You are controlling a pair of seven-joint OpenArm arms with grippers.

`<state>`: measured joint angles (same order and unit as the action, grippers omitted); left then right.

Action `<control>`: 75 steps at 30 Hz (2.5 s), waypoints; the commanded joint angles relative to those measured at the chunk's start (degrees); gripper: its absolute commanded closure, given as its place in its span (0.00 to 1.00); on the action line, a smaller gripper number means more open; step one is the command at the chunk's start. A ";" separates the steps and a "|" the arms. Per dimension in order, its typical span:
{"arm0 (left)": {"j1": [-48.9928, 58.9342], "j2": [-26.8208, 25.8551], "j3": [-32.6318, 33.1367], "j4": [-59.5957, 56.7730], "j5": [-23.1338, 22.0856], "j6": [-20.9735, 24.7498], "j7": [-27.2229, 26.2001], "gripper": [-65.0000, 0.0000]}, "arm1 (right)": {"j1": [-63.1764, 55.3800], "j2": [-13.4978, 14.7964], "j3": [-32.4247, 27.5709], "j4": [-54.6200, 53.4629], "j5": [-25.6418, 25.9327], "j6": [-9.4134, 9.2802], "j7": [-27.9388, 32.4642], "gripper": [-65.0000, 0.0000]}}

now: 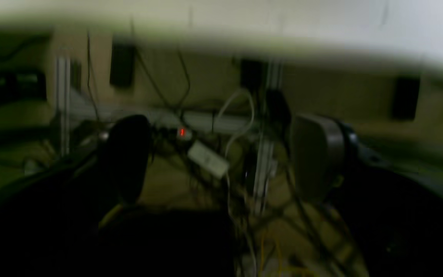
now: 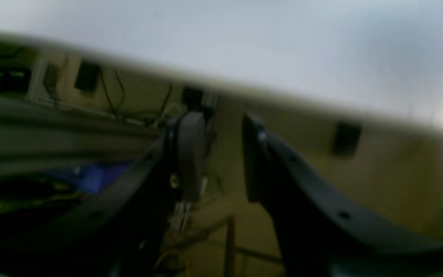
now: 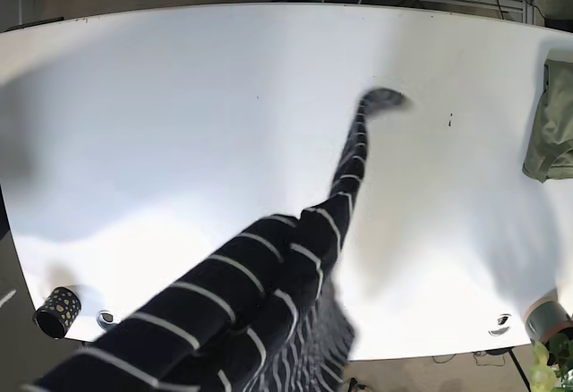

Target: Fold the T-shirt properly

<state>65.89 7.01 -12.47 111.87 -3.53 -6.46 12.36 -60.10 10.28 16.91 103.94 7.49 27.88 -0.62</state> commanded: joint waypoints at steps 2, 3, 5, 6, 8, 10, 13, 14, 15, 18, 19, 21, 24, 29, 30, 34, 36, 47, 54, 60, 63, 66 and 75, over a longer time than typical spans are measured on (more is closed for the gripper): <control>2.02 0.07 -0.59 -1.94 -0.21 -0.09 -0.80 0.20 | -2.89 -0.13 0.28 0.54 0.56 0.30 1.19 0.74; 2.11 -0.02 -0.59 -3.44 -0.21 -0.09 -0.80 0.20 | -3.60 -0.13 0.28 -0.16 0.56 0.30 1.19 0.74; 1.94 -0.46 -0.59 -5.98 -0.21 -0.09 -0.98 0.20 | -4.12 -0.13 0.19 -2.18 0.56 0.30 1.19 0.74; 1.85 -1.07 -0.59 -7.65 -0.21 -0.09 -0.98 0.20 | -4.12 -0.13 0.19 -3.41 0.56 0.30 1.19 0.74; 1.15 -1.86 -0.41 -10.73 -0.21 -0.09 -0.98 0.20 | -3.86 -0.13 0.19 -6.05 0.56 0.30 1.19 0.74; -1.76 -2.39 -0.59 -14.25 -0.21 -0.09 -0.98 0.20 | -2.54 -0.22 0.10 -8.51 0.56 0.30 1.19 0.74; -5.36 -3.62 -0.67 -20.49 0.06 -0.09 -0.98 0.20 | -0.87 -0.04 -2.71 -12.73 0.29 0.30 1.19 0.74; -6.50 -4.41 -0.67 -22.69 -0.21 -0.09 -0.98 0.20 | -0.08 0.22 -3.68 -14.31 0.29 0.30 1.19 0.74; -7.56 -4.85 -0.67 -24.45 -0.21 -0.09 -0.98 0.20 | 0.62 0.22 -4.47 -15.72 0.29 0.30 1.19 0.74; -11.07 -5.38 -0.59 -30.07 -0.21 -0.09 -0.98 0.20 | 4.05 0.31 -6.23 -21.35 0.12 0.21 1.19 0.74; -12.31 -5.38 -0.59 -31.74 -0.21 -0.09 -1.06 0.20 | 5.28 0.31 -6.40 -23.46 0.12 0.21 1.19 0.74; -14.50 -5.38 -0.59 -35.00 -0.21 -0.09 -1.06 0.20 | 8.10 0.05 -6.66 -28.12 0.12 0.21 1.19 0.74; -17.58 -5.38 -0.50 -40.01 -0.12 -0.09 -1.06 0.20 | 12.14 0.05 -7.02 -34.36 0.12 0.21 1.19 0.74; -22.33 -5.47 -0.50 -46.51 0.15 0.00 -1.06 0.20 | 16.62 -0.04 -7.10 -40.60 0.12 0.21 1.19 0.74; -23.38 -5.47 -0.50 -48.09 0.15 0.00 -1.06 0.20 | 17.77 -0.04 -7.10 -41.92 0.12 0.21 1.19 0.74; -27.16 -5.47 -0.59 -53.02 -0.12 0.00 -1.06 0.20 | 21.55 0.05 -7.19 -46.14 0.12 0.21 1.19 0.74; -28.92 -5.47 -0.59 -54.69 -0.12 0.00 -1.06 0.19 | 23.22 0.22 -7.19 -48.25 0.12 0.21 1.19 0.74; -39.65 -5.64 -0.32 -73.76 0.15 0.17 -7.74 0.19 | 34.03 0.57 -7.10 -61.52 -8.67 0.21 1.19 0.74; -42.28 -6.61 -0.23 -80.36 0.06 0.17 -11.88 0.19 | 34.82 0.49 -7.10 -62.67 -9.38 0.21 1.19 0.74; -37.54 -6.35 -0.32 -71.65 -0.03 0.17 -12.32 0.19 | 33.33 0.66 -7.10 -62.40 -9.29 0.30 1.19 0.75; -34.55 -6.26 -0.23 -66.12 -0.12 0.17 -12.32 0.19 | 32.10 0.66 -7.10 -60.91 -9.29 0.30 1.28 0.75; -30.94 -6.26 -0.23 -60.49 -0.21 0.09 -12.32 0.19 | 28.75 0.66 -7.10 -56.60 -9.20 0.39 1.28 0.75; -22.06 -5.29 -0.59 -46.34 -0.29 0.00 -12.23 0.19 | 19.61 0.57 -7.02 -43.68 -9.20 2.76 1.19 0.75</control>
<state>41.52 1.43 -12.97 62.70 -3.70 -6.35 0.58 -38.30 10.31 9.67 57.93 -2.02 30.20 -0.12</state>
